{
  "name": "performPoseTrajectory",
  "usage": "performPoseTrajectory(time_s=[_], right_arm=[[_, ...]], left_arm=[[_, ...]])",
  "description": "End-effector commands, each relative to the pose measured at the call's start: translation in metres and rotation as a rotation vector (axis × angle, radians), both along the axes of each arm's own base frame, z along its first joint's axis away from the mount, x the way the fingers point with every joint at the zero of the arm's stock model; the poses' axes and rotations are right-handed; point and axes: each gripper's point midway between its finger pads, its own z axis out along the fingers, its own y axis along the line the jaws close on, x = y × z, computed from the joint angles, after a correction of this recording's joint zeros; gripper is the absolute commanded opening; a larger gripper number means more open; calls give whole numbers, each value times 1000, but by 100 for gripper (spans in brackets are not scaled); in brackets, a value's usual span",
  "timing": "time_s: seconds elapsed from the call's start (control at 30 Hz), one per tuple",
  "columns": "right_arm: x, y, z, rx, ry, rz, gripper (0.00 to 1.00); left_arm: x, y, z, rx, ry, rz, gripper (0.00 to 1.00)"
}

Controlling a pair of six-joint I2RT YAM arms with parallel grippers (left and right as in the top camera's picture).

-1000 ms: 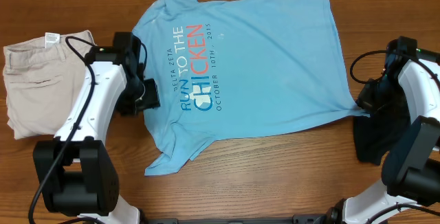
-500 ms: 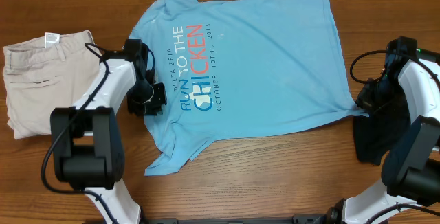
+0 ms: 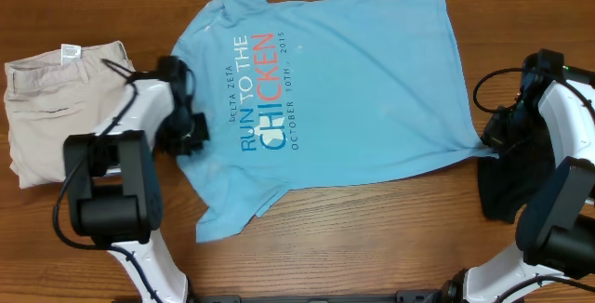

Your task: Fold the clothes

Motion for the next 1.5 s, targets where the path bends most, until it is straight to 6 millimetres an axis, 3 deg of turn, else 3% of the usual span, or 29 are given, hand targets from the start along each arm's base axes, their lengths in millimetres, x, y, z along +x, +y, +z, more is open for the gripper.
performPoseTrajectory(time_s=[0.0,0.2,0.3,0.5,0.57,0.63,0.73,0.8,1.1,1.33,1.47], right_arm=[[1,4,5,9,-21,-1,6],[1,4,5,11,-23,-1,6],[1,4,5,12,-22,-1,6],[2,4,5,10,-26,-1,6],[2,4,5,10,-25,-1,6],[2,4,5,10,-26,-1,6],[3,4,5,9,-28,-1,6],[2,4,5,11,-25,-1,6],[-1,5,5,15,-13,2,6],[-3,6,5,17,-5,2,6],[-2,5,5,15,-10,2,6]], left_arm=[[4,37,-19,59,-11,76,21],[21,35,-12,10,-72,65,24],[34,30,4,-23,-99,33,25],[60,26,68,-62,-172,32,31],[62,27,93,-60,-184,32,46],[60,27,116,-56,-193,32,52],[49,25,139,-58,-187,54,58],[29,24,146,-51,-133,60,59],[-28,14,158,3,50,28,58],[-69,-4,171,55,5,20,59],[-89,-8,159,53,-70,37,68]])
